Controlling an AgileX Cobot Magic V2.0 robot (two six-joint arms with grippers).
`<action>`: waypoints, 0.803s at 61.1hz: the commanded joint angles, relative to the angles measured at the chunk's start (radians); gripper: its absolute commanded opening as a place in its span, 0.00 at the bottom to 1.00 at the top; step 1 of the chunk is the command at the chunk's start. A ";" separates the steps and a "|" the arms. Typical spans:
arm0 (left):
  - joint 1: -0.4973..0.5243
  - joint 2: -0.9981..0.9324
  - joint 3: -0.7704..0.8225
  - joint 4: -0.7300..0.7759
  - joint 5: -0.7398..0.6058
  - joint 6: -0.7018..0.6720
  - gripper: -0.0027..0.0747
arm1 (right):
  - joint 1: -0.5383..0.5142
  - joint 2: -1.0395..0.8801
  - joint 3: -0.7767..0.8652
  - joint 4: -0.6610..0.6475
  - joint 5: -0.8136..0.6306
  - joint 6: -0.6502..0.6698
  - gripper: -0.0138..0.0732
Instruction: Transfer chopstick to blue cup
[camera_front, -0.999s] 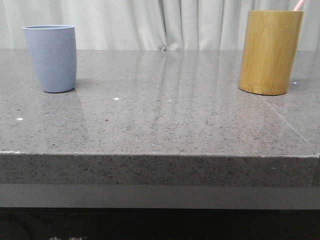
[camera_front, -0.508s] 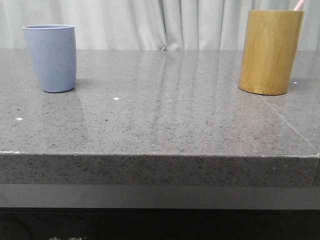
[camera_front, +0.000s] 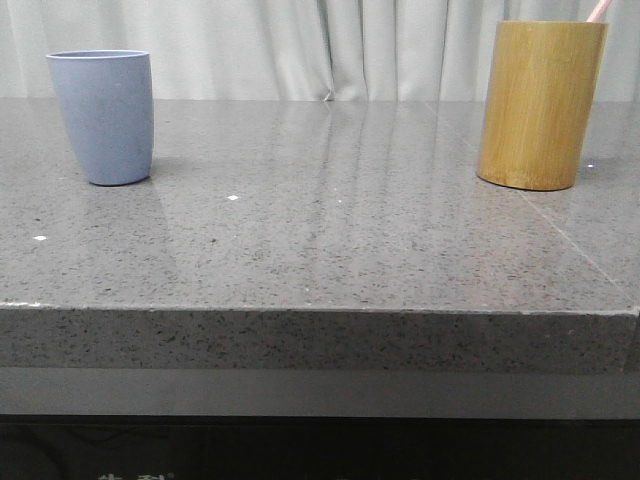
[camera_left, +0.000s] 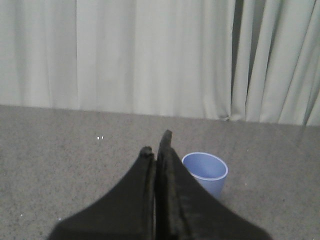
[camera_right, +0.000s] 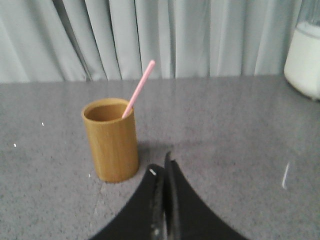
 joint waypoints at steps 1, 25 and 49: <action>-0.006 0.064 -0.031 -0.011 -0.055 -0.006 0.01 | -0.006 0.077 -0.035 -0.016 0.000 -0.008 0.08; -0.006 0.209 -0.006 -0.011 -0.047 -0.006 0.01 | -0.006 0.235 -0.035 0.009 0.051 -0.016 0.08; -0.022 0.247 -0.006 -0.013 -0.053 0.005 0.48 | 0.024 0.238 -0.038 0.079 0.064 -0.151 0.74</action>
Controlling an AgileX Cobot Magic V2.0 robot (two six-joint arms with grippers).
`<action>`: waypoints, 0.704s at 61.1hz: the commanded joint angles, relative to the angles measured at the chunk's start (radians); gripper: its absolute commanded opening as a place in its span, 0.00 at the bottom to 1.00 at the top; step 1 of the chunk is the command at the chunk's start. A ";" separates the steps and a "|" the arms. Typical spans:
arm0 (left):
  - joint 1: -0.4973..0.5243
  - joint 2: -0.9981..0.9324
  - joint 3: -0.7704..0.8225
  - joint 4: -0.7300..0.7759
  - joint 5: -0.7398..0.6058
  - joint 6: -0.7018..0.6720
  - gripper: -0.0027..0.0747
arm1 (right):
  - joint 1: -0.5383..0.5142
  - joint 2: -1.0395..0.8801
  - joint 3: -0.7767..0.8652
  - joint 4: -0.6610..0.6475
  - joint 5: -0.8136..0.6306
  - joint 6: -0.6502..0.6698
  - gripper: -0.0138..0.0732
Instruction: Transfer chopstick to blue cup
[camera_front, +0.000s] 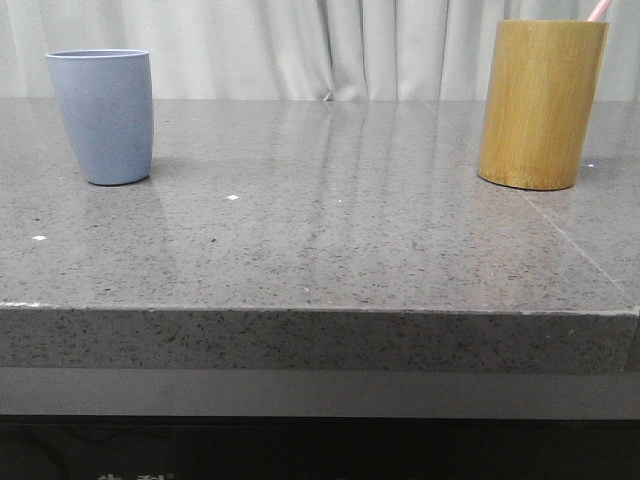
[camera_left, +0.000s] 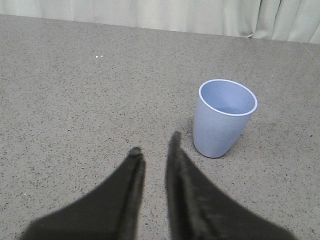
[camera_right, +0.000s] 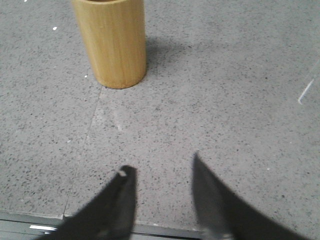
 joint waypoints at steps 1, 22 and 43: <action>-0.025 0.008 -0.024 -0.013 -0.081 0.007 0.52 | 0.004 0.009 -0.034 0.007 -0.061 -0.018 0.76; -0.214 0.162 -0.181 -0.002 -0.004 0.071 0.68 | 0.004 0.009 -0.034 0.023 -0.059 -0.018 0.78; -0.222 0.536 -0.534 0.044 0.235 0.071 0.68 | 0.004 0.009 -0.034 0.026 -0.052 -0.018 0.78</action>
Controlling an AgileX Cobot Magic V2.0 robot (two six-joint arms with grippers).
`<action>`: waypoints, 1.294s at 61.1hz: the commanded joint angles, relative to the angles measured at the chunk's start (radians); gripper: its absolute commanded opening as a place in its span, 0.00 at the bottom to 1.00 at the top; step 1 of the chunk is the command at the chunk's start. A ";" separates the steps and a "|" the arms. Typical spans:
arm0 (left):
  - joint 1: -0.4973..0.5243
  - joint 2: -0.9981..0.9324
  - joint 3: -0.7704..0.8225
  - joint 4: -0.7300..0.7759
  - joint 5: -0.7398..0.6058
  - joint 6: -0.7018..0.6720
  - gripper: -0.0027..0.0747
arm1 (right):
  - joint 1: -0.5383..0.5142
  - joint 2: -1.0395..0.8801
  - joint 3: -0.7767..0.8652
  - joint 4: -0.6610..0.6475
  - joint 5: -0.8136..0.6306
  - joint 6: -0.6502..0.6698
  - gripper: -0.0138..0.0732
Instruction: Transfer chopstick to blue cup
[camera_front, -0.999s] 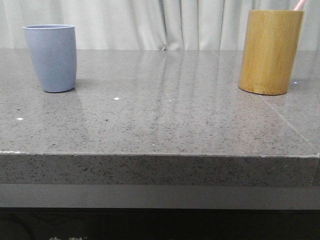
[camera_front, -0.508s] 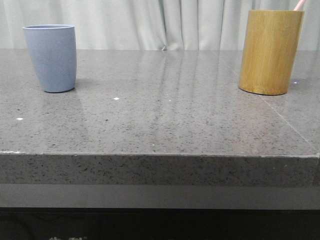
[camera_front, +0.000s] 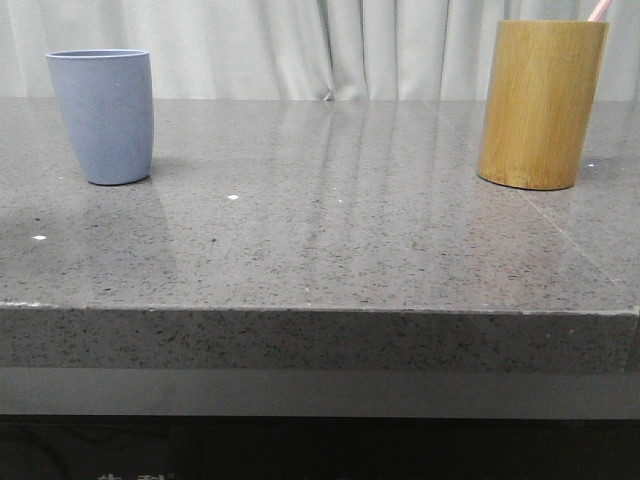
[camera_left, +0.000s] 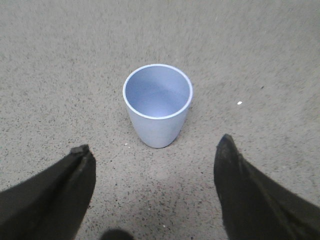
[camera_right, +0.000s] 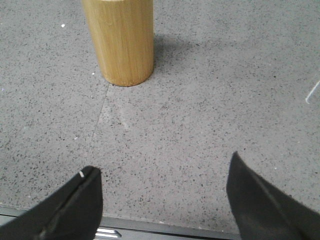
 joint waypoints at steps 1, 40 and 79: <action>0.000 0.091 -0.123 0.009 0.012 0.003 0.68 | 0.000 0.009 -0.033 0.005 -0.058 -0.009 0.78; 0.046 0.654 -0.638 0.039 0.330 0.002 0.68 | 0.000 0.009 -0.033 0.013 -0.057 -0.009 0.78; 0.046 0.725 -0.661 0.026 0.320 0.002 0.06 | 0.000 0.009 -0.033 0.013 -0.048 -0.009 0.78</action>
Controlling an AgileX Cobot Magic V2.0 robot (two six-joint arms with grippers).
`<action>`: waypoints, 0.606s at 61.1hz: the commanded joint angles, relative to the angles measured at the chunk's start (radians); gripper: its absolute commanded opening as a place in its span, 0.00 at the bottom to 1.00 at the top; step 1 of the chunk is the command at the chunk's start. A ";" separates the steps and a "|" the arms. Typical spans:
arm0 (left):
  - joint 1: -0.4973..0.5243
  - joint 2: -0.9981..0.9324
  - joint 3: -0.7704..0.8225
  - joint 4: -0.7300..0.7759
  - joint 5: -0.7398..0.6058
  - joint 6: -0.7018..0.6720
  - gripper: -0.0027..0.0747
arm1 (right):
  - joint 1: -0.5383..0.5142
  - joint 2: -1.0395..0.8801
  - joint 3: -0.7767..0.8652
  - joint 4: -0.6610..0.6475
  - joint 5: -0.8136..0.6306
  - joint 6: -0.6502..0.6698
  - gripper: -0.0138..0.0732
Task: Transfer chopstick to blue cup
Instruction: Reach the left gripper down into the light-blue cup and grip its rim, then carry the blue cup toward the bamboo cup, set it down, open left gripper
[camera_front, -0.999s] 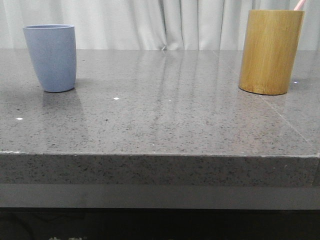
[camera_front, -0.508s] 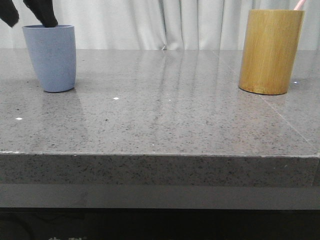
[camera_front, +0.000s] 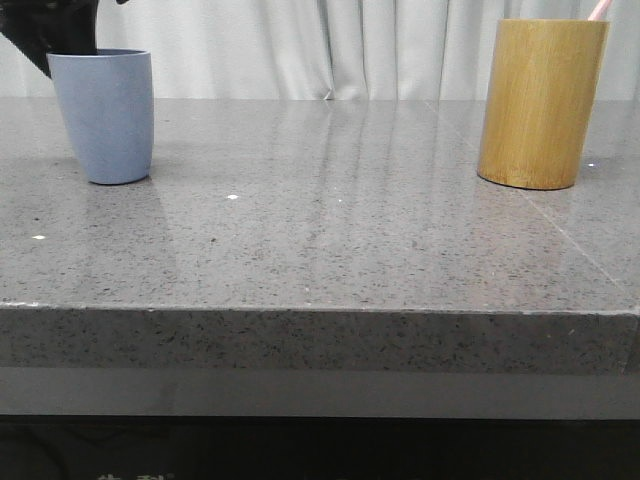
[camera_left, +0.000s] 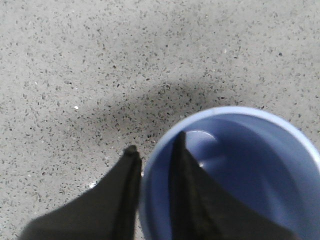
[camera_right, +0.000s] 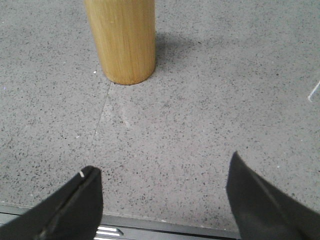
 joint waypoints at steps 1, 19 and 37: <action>0.005 -0.050 -0.032 -0.012 -0.044 -0.001 0.04 | 0.000 0.009 -0.033 0.005 -0.054 -0.008 0.78; -0.077 -0.050 -0.109 -0.047 0.002 -0.001 0.01 | 0.000 0.009 -0.033 0.005 -0.041 -0.008 0.78; -0.266 -0.039 -0.235 -0.049 0.010 -0.001 0.01 | 0.000 0.009 -0.033 0.005 -0.033 -0.008 0.78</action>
